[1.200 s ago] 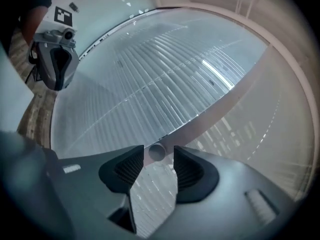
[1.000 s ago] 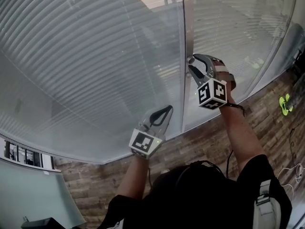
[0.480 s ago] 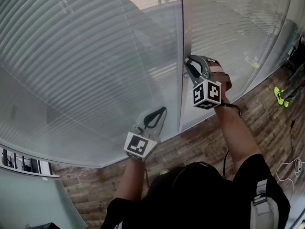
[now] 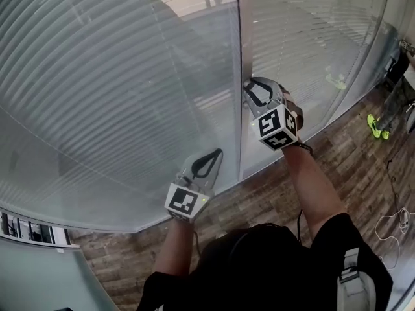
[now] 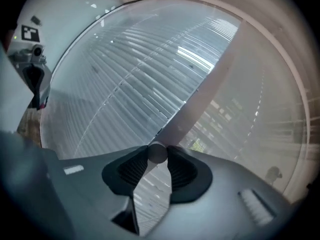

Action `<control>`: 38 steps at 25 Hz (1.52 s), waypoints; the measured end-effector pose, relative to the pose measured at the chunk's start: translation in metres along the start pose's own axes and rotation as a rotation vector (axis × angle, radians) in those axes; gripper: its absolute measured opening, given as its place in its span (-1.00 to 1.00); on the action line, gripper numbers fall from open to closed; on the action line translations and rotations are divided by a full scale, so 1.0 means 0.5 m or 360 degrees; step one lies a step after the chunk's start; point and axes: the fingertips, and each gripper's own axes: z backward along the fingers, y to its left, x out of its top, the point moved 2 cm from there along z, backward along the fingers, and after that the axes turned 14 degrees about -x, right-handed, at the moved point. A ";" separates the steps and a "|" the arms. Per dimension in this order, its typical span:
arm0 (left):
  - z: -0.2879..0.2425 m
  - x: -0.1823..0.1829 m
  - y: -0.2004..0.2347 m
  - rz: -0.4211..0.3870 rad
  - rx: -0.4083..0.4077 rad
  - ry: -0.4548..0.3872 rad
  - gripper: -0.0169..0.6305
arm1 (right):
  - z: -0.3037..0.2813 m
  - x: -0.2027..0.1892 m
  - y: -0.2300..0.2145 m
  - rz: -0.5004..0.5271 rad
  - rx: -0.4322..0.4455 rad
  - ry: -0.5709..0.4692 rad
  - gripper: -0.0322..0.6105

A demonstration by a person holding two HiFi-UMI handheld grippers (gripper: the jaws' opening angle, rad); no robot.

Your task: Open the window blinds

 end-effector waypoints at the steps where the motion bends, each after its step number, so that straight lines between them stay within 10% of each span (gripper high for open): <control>1: 0.000 0.002 0.002 -0.0004 0.0001 -0.0003 -0.93 | -0.002 0.001 -0.004 -0.0075 -0.0001 0.0006 -0.51; 19: -0.001 -0.014 -0.003 0.0017 -0.0007 -0.0011 -0.94 | -0.012 -0.026 -0.015 -0.1254 0.0028 0.0093 -0.50; 38: 0.016 -0.014 -0.018 0.0045 0.0042 -0.0041 -0.93 | -0.013 -0.030 -0.018 -0.1443 -0.0003 0.0102 -0.50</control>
